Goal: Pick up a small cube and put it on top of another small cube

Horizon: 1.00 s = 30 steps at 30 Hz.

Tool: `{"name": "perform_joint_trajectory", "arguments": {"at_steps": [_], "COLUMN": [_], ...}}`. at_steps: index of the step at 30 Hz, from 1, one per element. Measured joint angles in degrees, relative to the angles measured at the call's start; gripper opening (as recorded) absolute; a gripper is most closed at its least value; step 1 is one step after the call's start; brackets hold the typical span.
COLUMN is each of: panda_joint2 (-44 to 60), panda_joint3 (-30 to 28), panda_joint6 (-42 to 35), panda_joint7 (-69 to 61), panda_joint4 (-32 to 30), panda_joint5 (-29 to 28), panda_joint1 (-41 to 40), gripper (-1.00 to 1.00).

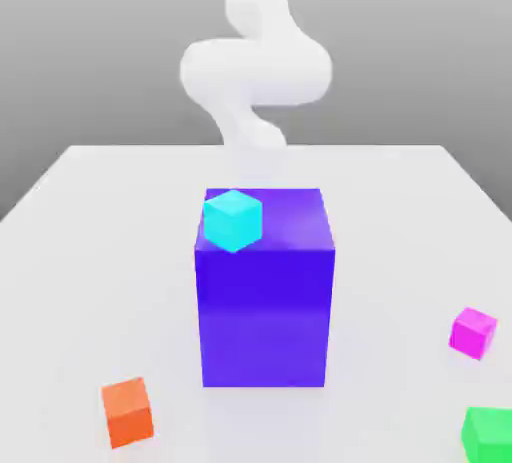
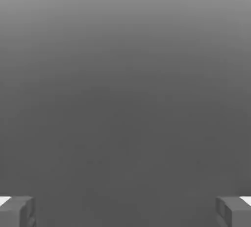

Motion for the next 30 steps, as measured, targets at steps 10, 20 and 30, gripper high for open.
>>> {"name": "perform_joint_trajectory", "arguments": {"at_steps": [10, 20, 30], "panda_joint2": [21.2, 41.78, 58.34], "panda_joint3": [14.01, 22.68, 21.79], "panda_joint6": [8.9, 17.81, 28.12], "panda_joint7": [6.13, 11.32, 15.24], "panda_joint4": [-5.84, -11.63, -13.9], "panda_joint5": [-9.17, -17.01, -22.41], "panda_joint1": [1.12, 8.62, 17.03], "gripper": [0.0, 0.0, 0.0]}}
